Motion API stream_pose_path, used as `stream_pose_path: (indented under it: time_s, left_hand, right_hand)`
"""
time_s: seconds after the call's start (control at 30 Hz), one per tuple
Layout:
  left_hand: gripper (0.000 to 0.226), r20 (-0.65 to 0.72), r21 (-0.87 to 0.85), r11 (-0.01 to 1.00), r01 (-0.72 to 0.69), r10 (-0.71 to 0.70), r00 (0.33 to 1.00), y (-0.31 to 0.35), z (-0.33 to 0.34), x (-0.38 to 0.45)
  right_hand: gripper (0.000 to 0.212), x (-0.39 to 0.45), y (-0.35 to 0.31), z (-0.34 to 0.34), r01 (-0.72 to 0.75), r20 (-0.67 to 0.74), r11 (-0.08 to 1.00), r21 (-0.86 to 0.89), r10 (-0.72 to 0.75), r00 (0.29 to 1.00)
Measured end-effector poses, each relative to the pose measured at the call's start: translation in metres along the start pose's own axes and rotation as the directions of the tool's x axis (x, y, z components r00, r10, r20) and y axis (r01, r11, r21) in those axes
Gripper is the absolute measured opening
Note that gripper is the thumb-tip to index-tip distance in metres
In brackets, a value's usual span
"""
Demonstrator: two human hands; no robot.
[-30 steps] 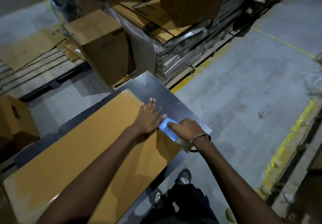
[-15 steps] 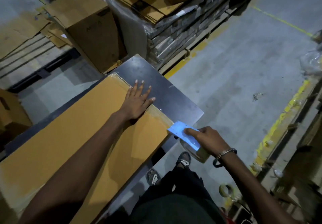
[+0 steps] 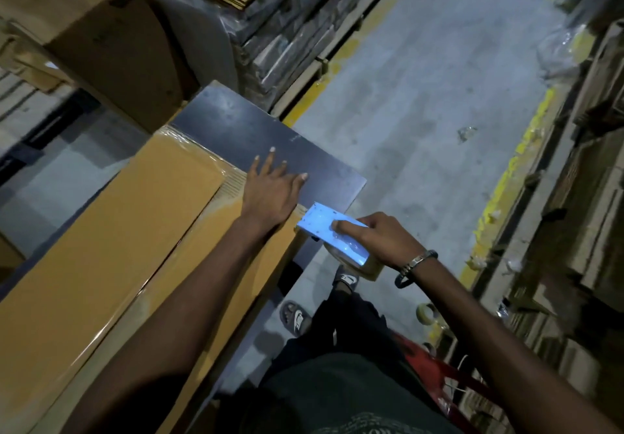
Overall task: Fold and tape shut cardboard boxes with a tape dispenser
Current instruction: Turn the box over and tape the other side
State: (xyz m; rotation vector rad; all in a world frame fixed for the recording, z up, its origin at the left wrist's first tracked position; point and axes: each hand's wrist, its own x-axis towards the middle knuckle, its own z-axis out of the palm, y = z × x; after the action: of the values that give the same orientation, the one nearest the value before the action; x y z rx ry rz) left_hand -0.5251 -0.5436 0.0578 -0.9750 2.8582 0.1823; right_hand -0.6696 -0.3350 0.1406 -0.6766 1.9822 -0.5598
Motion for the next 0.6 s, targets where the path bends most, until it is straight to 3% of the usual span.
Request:
stream_pose_path:
  time_s: [0.33, 0.6]
  left_hand:
    - [0.067, -0.019, -0.023, 0.999, 0.047, -0.048, 0.999, 0.003, -0.002, -0.001]
    - [0.069, -0.038, -0.022, 0.999, 0.049, -0.05, 0.998, 0.004, -0.001, -0.001]
  right_hand:
    - [0.052, -0.009, 0.032, -0.004, 0.023, 0.049, 0.989, 0.146, -0.03, 0.998]
    - [0.056, 0.019, 0.039, 0.01, -0.007, 0.067, 0.99, 0.142, -0.002, 0.998]
